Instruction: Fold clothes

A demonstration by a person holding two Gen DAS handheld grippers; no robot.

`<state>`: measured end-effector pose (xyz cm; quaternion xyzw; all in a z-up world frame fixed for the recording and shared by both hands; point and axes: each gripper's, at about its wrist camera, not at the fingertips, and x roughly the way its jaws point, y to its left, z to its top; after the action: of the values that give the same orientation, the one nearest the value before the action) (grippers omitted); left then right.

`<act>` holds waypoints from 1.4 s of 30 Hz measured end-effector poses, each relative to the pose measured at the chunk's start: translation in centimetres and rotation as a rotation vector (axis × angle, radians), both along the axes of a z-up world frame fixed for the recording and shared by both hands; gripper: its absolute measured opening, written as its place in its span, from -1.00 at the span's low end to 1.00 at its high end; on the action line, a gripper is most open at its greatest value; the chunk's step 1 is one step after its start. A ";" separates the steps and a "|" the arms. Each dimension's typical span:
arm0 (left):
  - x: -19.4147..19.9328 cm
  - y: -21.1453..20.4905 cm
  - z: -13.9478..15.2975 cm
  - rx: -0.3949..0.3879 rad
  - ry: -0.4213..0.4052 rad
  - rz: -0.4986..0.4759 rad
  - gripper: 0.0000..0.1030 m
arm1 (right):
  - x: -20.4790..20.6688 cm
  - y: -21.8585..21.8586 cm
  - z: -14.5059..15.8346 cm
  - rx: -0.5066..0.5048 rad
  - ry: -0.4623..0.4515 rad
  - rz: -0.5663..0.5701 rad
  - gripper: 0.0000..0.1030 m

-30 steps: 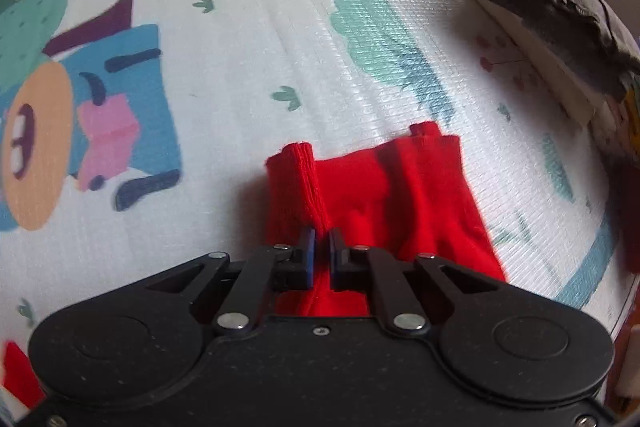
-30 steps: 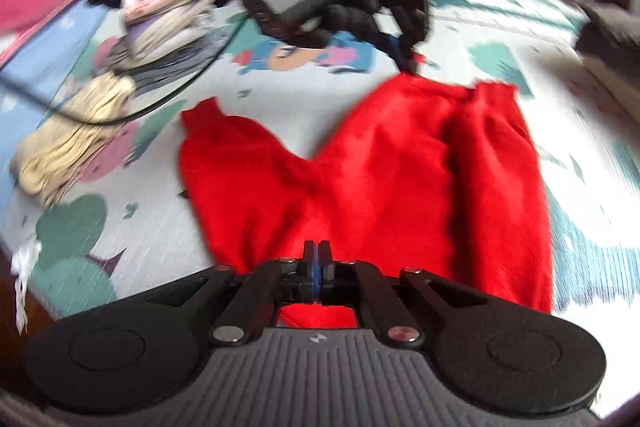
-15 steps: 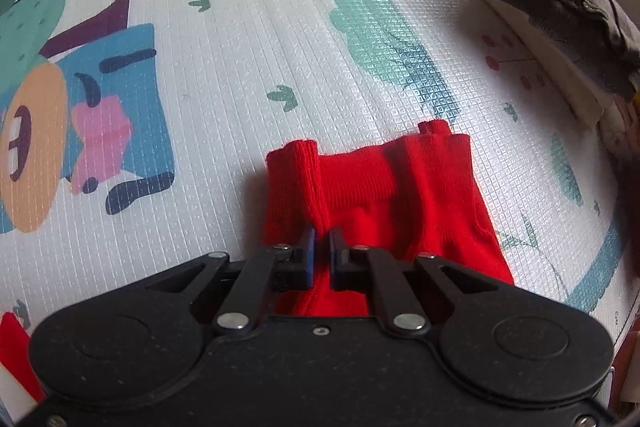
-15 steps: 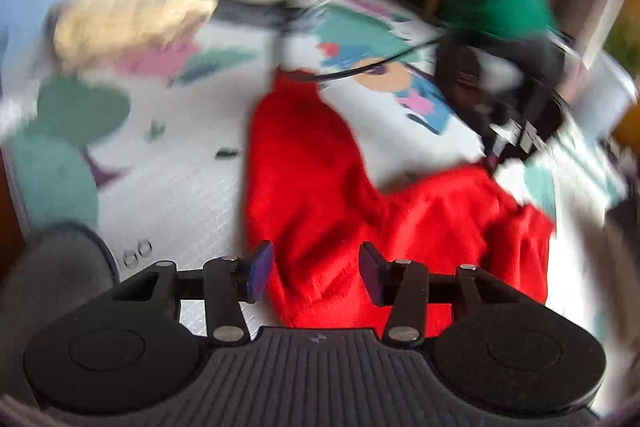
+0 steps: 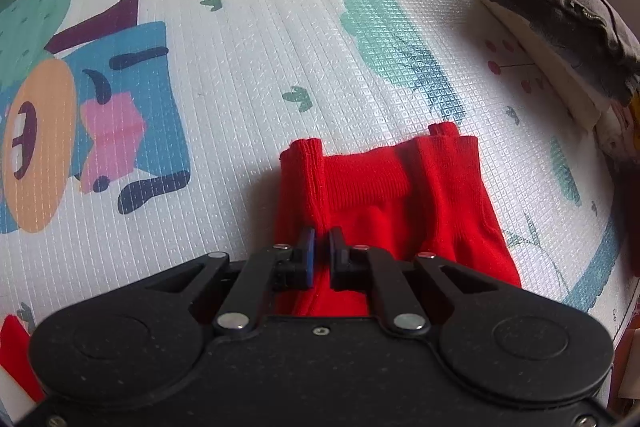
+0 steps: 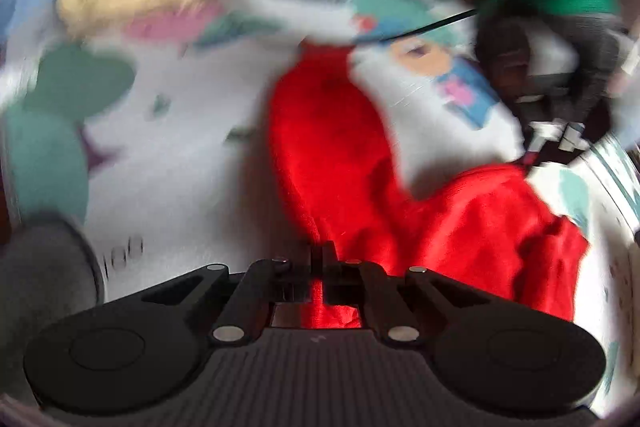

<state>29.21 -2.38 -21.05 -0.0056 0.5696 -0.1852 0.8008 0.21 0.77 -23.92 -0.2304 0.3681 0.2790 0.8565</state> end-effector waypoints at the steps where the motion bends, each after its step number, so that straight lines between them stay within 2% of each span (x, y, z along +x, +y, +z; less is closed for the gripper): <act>1: 0.0 -0.1 0.1 -0.004 0.002 0.002 -0.91 | 0.1 -1.1 0.7 0.057 0.005 -0.062 -0.88; 4: 0.0 -0.9 0.3 -0.005 -0.001 -0.005 -0.91 | 0.1 -4.6 1.7 0.221 0.047 -0.258 -0.88; 8: -0.1 -2.5 0.5 0.005 -0.013 -0.017 -0.91 | 0.0 -9.0 0.4 0.372 0.160 -0.464 -0.88; 11: 0.0 -3.5 0.4 0.018 -0.026 -0.012 -0.91 | -0.5 -11.9 -1.5 0.489 0.246 -0.576 -0.87; 13: 0.2 -4.1 0.1 0.023 -0.023 -0.015 -0.91 | -1.0 -13.1 -2.3 0.529 0.273 -0.618 -0.87; 16: 0.2 -5.1 -0.5 0.036 -0.019 -0.025 -0.91 | -1.4 -15.4 -3.2 0.654 0.320 -0.741 -0.87; 17: 0.2 -5.5 -0.7 0.044 -0.019 -0.031 -0.91 | -1.3 -15.7 -3.5 0.660 0.328 -0.759 -0.87; 21: 0.2 -6.3 -1.5 0.076 -0.017 -0.036 -0.91 | -1.0 -15.9 -4.5 0.645 0.352 -0.737 -0.87; 26: 0.5 -5.9 -2.0 0.059 0.000 -0.011 -0.91 | -1.4 -16.2 -5.0 0.685 0.377 -0.759 -0.87; 28: 0.7 -5.5 -2.2 0.035 0.014 -0.006 -0.91 | -1.4 -16.3 -5.0 0.695 0.378 -0.765 -0.87; 31: 1.6 -4.7 -2.2 -0.072 0.082 -0.016 -0.88 | -1.6 -16.3 -4.9 0.693 0.374 -0.764 -0.86; 33: 2.1 -3.6 -1.2 -0.134 0.060 -0.010 -0.87 | -1.6 -16.5 -4.9 0.703 0.378 -0.772 -0.86; 35: 2.6 -2.2 -0.3 -0.156 0.037 -0.009 -0.86 | -1.6 -16.6 -5.0 0.712 0.381 -0.778 -0.86; 42: 1.7 -0.1 -0.8 -0.053 0.010 -0.103 -0.87 | -1.9 -16.7 -4.8 0.723 0.372 -0.773 -0.85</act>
<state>30.92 -2.48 -21.81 0.0015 0.5681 -0.2415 0.7867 -1.69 -15.89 -28.68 0.2826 0.4516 0.0890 0.8416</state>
